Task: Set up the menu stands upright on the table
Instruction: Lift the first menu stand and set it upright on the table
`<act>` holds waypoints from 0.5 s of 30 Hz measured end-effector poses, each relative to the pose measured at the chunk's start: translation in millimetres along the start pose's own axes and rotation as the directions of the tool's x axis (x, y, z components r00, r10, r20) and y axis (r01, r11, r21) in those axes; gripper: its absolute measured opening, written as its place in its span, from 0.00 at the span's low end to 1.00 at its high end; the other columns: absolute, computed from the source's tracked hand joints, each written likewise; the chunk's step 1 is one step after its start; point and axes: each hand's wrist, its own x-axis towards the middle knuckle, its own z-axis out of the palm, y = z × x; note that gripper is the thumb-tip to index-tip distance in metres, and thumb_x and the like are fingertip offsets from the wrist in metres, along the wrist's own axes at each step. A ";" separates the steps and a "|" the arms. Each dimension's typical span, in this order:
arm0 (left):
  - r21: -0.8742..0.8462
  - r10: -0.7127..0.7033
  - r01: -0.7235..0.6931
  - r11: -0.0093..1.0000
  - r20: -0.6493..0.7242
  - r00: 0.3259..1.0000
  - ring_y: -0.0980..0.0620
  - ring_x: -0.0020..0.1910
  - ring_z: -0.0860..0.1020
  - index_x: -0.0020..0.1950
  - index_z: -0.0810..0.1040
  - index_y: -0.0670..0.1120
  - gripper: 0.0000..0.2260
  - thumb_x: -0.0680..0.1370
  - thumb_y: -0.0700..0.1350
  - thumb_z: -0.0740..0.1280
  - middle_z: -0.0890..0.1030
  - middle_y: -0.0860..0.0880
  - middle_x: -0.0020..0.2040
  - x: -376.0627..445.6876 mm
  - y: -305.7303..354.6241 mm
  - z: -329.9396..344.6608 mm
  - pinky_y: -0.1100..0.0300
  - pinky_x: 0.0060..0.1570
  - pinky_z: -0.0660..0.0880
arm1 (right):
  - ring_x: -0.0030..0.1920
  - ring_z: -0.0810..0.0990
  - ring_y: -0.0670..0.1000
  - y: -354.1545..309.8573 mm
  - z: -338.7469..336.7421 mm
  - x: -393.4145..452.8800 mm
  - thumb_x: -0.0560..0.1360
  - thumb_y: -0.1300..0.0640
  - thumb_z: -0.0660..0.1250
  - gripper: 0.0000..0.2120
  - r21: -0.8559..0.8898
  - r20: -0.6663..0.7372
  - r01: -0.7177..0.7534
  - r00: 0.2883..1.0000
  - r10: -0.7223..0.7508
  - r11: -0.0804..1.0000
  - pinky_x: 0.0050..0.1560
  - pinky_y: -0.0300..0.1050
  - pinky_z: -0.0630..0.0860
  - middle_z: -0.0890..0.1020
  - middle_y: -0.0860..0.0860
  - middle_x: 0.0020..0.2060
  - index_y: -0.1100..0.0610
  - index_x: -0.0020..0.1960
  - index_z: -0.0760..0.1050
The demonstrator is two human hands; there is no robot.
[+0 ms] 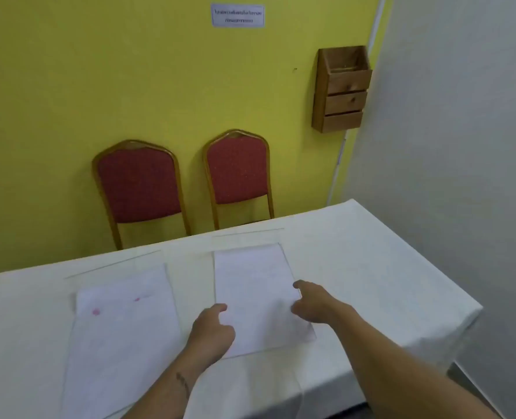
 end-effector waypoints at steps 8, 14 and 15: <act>0.140 -0.124 0.115 0.984 0.058 0.991 0.43 0.69 0.69 0.76 0.64 0.48 0.31 0.72 0.41 0.61 0.65 0.43 0.73 5.0 -3.6 23.3 0.55 0.63 0.72 | 0.74 0.66 0.57 17.1 21.9 0.4 0.75 0.61 0.59 0.32 0.054 -0.001 -0.049 0.999 0.050 0.997 0.70 0.47 0.66 0.65 0.57 0.75 0.58 0.78 0.58; 0.155 -0.137 0.131 0.979 0.025 0.990 0.43 0.71 0.65 0.75 0.64 0.49 0.29 0.72 0.42 0.60 0.64 0.44 0.72 4.7 -1.7 34.5 0.54 0.65 0.70 | 0.74 0.65 0.58 20.0 32.5 6.0 0.73 0.61 0.58 0.33 0.125 -0.065 -0.074 0.995 0.082 0.989 0.71 0.50 0.66 0.64 0.56 0.75 0.56 0.78 0.59; 0.132 -0.137 0.133 0.982 0.022 0.990 0.43 0.70 0.66 0.75 0.65 0.50 0.29 0.73 0.42 0.60 0.65 0.44 0.72 5.6 -1.8 33.7 0.55 0.63 0.71 | 0.74 0.65 0.58 19.7 33.2 6.6 0.72 0.61 0.58 0.34 0.150 -0.073 -0.074 0.994 0.086 0.986 0.72 0.50 0.66 0.65 0.55 0.75 0.55 0.78 0.60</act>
